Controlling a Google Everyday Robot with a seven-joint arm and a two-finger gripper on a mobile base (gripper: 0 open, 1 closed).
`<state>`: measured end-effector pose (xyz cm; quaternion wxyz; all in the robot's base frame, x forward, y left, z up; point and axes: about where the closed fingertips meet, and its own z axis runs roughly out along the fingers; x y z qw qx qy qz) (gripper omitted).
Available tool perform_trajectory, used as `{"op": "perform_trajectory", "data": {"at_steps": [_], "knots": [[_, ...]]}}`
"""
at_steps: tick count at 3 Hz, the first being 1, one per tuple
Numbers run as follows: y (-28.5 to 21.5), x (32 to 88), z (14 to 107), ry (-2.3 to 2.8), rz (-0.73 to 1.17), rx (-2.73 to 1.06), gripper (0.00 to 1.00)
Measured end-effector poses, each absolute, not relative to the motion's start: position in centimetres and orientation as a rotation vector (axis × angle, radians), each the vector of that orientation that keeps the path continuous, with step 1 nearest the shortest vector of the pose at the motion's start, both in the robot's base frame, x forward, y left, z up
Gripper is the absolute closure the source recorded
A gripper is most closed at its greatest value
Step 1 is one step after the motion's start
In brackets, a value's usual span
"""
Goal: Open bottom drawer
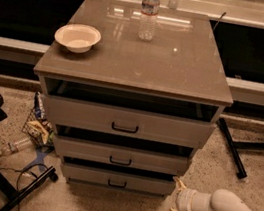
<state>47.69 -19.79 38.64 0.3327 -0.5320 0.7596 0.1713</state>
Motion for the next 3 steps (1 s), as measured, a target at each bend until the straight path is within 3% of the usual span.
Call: {"op": "perform_trajectory", "data": {"at_steps": [3], "knots": [[-14.0, 51.8, 27.4, 2.032, 0.603, -1.383, 0.0]]}}
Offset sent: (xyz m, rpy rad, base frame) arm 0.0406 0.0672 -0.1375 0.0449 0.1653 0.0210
